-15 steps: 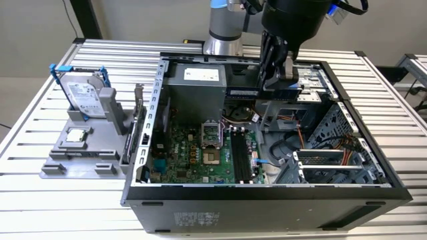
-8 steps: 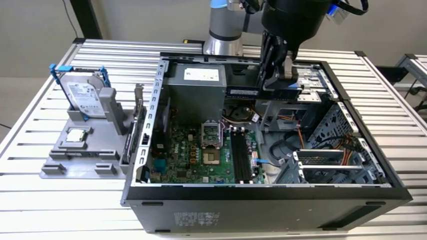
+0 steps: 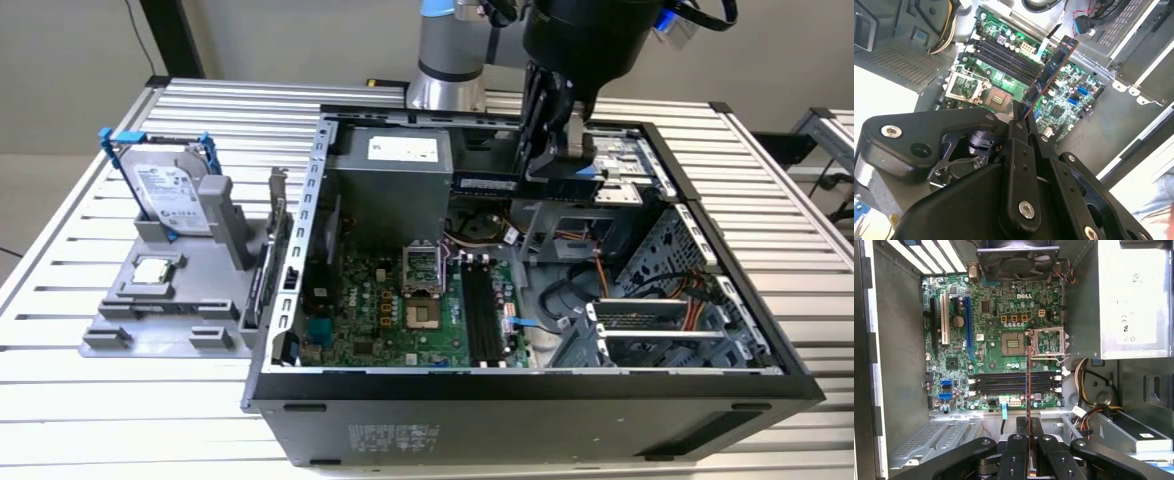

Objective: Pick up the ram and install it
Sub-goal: 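Insert the ram into the slot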

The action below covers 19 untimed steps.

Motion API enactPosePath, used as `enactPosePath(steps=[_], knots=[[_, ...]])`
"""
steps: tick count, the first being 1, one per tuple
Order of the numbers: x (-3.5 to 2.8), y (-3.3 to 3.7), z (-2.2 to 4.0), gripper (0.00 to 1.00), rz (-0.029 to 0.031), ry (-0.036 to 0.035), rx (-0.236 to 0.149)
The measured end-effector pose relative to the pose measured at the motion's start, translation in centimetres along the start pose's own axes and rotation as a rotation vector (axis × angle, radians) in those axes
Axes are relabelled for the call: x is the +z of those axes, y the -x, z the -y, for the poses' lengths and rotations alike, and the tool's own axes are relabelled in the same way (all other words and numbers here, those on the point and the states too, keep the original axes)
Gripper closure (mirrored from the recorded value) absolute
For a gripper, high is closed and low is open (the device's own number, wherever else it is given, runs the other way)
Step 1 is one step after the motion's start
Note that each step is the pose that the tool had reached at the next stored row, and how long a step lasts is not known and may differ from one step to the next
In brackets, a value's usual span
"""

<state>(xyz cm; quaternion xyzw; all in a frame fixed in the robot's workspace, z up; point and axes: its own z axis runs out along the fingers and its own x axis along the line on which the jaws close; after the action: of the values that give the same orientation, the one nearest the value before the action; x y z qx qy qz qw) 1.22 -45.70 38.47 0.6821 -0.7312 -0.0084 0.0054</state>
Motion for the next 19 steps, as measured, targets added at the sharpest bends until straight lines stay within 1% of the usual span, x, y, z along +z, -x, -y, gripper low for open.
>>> enactPosePath(steps=[19], knots=[[0.0, 0.0, 0.0, 1.0, 0.0004, -0.0001, 0.022]])
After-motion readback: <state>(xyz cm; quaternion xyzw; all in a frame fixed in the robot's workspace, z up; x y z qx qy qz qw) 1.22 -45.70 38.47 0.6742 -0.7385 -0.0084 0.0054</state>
